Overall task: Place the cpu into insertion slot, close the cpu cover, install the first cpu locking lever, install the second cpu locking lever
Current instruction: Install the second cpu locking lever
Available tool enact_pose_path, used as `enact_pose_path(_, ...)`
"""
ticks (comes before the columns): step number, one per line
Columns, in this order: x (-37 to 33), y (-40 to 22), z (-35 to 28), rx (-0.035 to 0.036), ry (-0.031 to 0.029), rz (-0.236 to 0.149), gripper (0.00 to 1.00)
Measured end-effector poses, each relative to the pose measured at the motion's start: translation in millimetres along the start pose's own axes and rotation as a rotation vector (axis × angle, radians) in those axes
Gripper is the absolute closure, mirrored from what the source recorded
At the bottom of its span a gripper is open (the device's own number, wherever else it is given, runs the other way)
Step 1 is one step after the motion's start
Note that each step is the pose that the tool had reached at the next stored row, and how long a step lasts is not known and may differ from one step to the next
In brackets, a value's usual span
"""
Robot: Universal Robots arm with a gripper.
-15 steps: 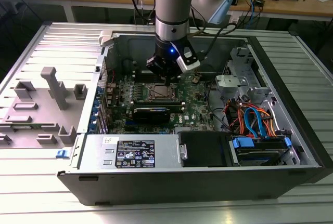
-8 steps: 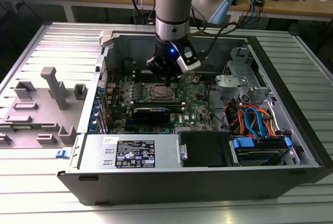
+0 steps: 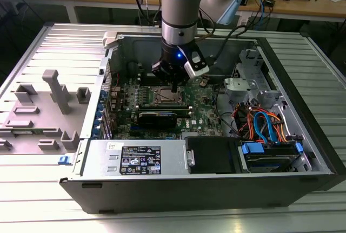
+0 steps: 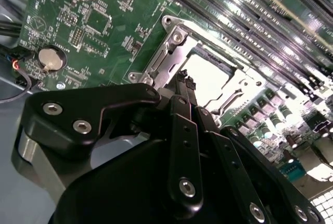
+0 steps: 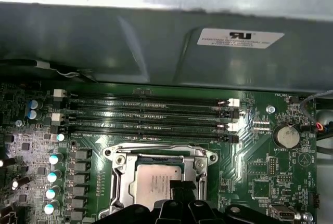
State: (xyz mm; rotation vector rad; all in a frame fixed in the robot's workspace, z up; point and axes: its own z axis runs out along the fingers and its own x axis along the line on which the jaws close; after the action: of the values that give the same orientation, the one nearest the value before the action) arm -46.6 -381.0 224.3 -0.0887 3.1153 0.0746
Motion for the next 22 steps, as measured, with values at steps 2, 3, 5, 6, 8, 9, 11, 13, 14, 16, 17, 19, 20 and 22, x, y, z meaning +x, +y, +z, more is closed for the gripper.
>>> enact_pose_path(2,0.1,-0.4,0.0,0.0000,0.0000,0.000,0.89)
enact_pose_path(3,0.0,-0.5,0.0,0.0000,0.0001,0.000,0.89)
enact_pose_path(5,0.0,-0.6,0.0,0.0000,0.0000,0.000,0.89)
enact_pose_path(6,0.0,-0.6,0.0,0.0000,0.0000,0.000,0.89)
enact_pose_path(8,0.0,-0.6,0.0,0.0000,0.0000,0.000,0.89)
enact_pose_path(9,0.0,-0.6,0.0,0.0000,0.0000,0.000,0.89)
enact_pose_path(11,0.0,-0.6,0.0,0.0000,0.0000,0.000,0.89)
enact_pose_path(13,0.0,-0.6,0.0,0.0001,0.0000,0.000,0.89)
enact_pose_path(14,0.0,-0.6,0.0,0.0000,0.0000,0.000,0.89)
enact_pose_path(16,0.0,-0.6,-0.2,0.0000,0.0000,0.000,0.89)
enact_pose_path(17,0.1,-0.6,-1.0,0.0002,0.0001,0.000,0.89)
enact_pose_path(19,-0.2,-0.2,-8.1,0.0001,0.0000,0.000,0.89)
enact_pose_path(20,-0.3,0.0,-11.4,-0.0001,-0.0001,0.001,0.89)
enact_pose_path(22,-0.3,-0.1,-11.5,0.0008,0.0000,0.001,0.89)
